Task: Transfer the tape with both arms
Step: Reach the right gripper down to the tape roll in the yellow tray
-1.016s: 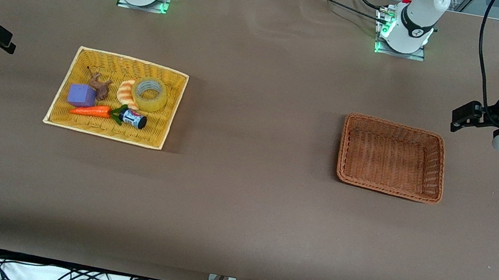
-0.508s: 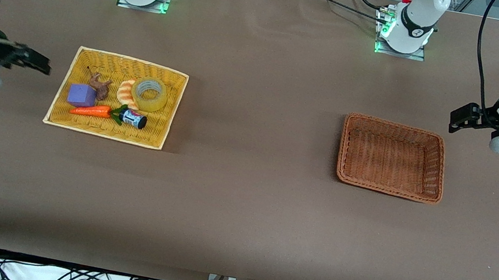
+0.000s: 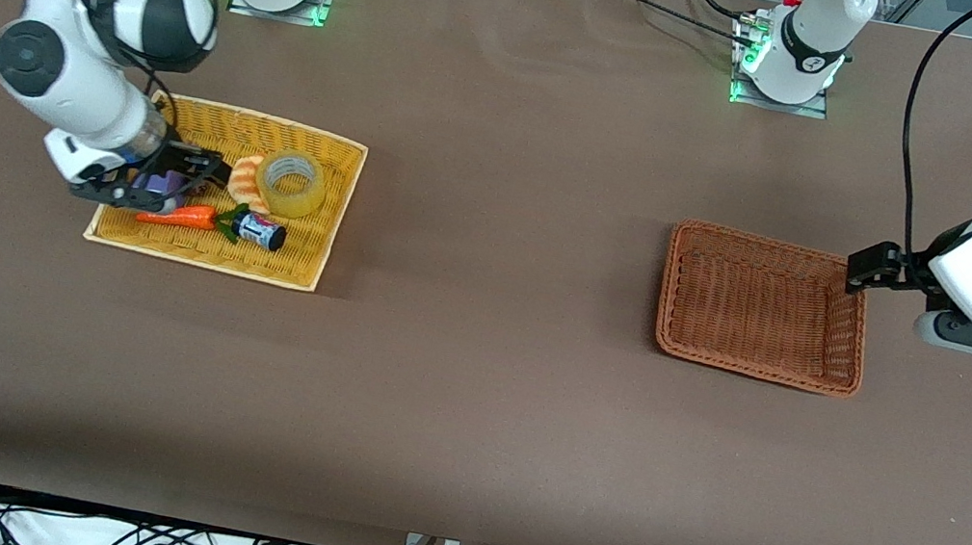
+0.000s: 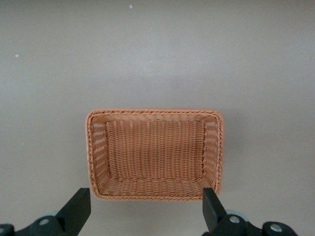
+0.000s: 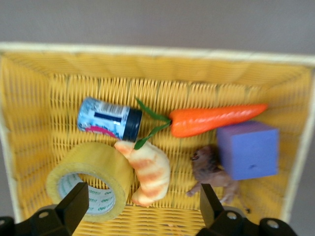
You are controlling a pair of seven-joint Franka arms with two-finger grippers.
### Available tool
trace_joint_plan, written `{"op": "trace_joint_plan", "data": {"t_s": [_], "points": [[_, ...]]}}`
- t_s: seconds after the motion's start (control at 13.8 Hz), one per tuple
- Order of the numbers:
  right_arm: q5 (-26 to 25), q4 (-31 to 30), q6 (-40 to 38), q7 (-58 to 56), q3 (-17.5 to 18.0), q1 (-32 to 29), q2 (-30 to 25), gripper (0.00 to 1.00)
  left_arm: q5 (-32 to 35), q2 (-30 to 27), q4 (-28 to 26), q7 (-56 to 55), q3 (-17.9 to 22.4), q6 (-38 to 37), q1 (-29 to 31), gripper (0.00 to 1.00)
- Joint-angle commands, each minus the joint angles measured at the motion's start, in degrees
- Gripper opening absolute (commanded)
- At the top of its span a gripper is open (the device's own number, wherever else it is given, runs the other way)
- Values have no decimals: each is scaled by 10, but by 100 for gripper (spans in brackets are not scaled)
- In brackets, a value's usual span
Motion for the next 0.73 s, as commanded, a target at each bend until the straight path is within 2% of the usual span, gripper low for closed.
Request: {"op": "trace_joint_plan", "data": {"t_s": [0.0, 0.15, 0.65], "points": [[-2, -70, 56, 30, 20, -3, -31, 100, 1, 16, 31, 9, 2, -12, -11, 100], [-3, -87, 87, 43, 35, -2, -22, 100, 2, 16, 31, 9, 4, -12, -5, 100], [-6, -112, 174, 45, 36, 16, 29, 100, 2, 16, 31, 9, 3, -12, -5, 100]]}}
